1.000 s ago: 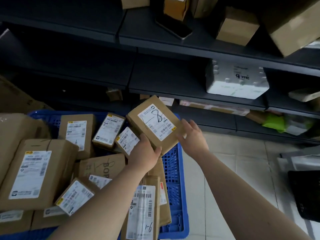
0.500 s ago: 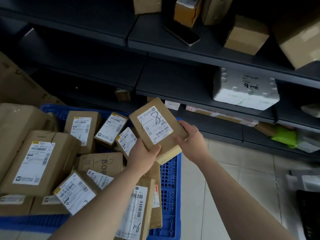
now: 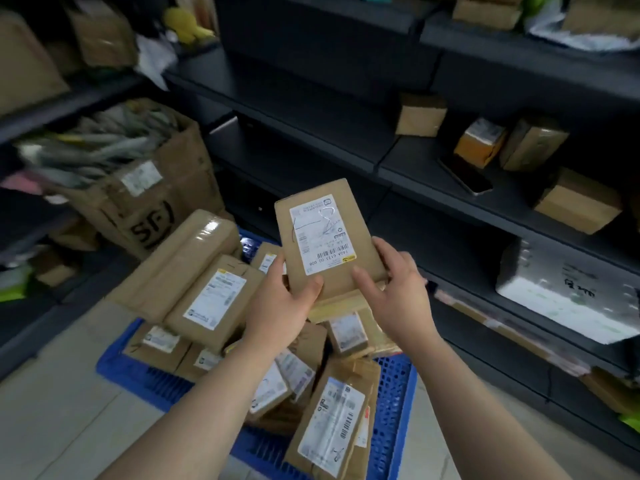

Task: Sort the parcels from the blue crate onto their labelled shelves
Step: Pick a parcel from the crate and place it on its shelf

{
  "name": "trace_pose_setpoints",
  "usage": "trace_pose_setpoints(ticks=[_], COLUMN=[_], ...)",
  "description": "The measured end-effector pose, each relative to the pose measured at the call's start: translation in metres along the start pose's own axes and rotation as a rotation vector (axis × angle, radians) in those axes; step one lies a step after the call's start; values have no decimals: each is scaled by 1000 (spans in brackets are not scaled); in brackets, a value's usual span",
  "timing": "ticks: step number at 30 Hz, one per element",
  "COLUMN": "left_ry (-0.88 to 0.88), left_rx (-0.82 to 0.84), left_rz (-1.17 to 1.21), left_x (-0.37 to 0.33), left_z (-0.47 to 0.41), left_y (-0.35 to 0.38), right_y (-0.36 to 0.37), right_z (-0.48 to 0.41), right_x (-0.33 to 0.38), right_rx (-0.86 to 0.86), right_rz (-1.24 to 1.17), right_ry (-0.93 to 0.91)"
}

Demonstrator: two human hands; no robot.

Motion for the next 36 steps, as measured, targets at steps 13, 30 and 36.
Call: trace_pose_setpoints(ticks=[13,30,36], left_ry=[-76,-390,-504], left_rx=[-471,-945,-1028], left_rz=[46,-1,13], left_x=[72,259,319], left_z=[80,257,271], left_y=[-326,-693,-772], right_y=[192,499,597], right_z=[89,322,367], right_x=[268,548,609], right_rx=[278,803,955], right_rz=[-68,-123,-136], right_ry=[-349,-602,-671])
Point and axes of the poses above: each hand's wrist, its own z-axis away from the middle knuckle, its own y-axis out of the palm, x = y × z, the point moved 9 cm from there along -z, towards the middle knuckle, and after that the axes turned 5 degrees about -x, right-handed, at the moved point
